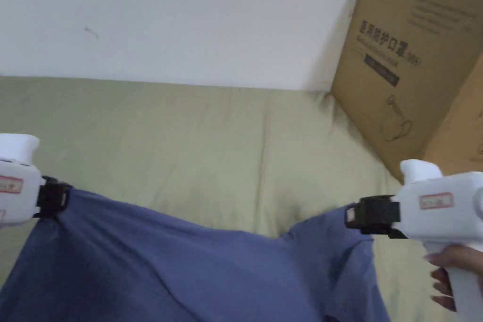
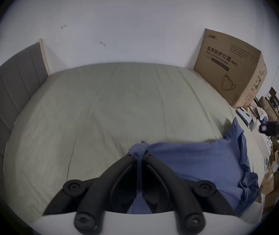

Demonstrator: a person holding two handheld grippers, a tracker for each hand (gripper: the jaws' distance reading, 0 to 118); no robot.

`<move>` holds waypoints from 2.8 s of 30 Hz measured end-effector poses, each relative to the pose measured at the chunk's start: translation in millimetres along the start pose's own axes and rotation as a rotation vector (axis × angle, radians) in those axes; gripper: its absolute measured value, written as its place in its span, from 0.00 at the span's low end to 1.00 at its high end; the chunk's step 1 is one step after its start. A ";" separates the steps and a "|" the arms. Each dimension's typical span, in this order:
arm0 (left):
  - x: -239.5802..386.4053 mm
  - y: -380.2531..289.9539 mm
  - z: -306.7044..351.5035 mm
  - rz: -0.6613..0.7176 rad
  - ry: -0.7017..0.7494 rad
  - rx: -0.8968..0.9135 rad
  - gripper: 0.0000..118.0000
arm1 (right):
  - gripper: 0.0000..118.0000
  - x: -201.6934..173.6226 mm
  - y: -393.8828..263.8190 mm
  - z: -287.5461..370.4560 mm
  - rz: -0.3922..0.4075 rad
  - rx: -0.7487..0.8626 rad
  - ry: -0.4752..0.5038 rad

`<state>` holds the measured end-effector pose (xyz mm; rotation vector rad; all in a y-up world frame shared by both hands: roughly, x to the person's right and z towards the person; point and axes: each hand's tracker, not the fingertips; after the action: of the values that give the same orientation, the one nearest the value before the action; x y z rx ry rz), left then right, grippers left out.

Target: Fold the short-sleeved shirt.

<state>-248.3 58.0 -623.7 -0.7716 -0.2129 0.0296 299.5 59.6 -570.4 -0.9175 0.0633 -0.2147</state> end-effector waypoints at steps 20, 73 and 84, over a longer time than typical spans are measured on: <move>14.5 -30.8 -0.7 0.104 0.033 -0.059 0.02 | 0.01 8.5 45.2 -60.7 -0.003 -0.099 -0.126; 13.7 226.2 59.7 0.097 0.114 0.374 0.02 | 0.01 -105.9 259.9 132.1 0.123 0.694 -0.270; -8.4 -9.5 -55.8 0.208 0.000 -0.111 0.02 | 0.01 -17.4 0.4 -49.1 0.046 0.006 -0.181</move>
<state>-245.7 11.9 -657.5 -0.9024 -0.1342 0.2164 275.4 25.2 -601.2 -0.9255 -0.0834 -0.0879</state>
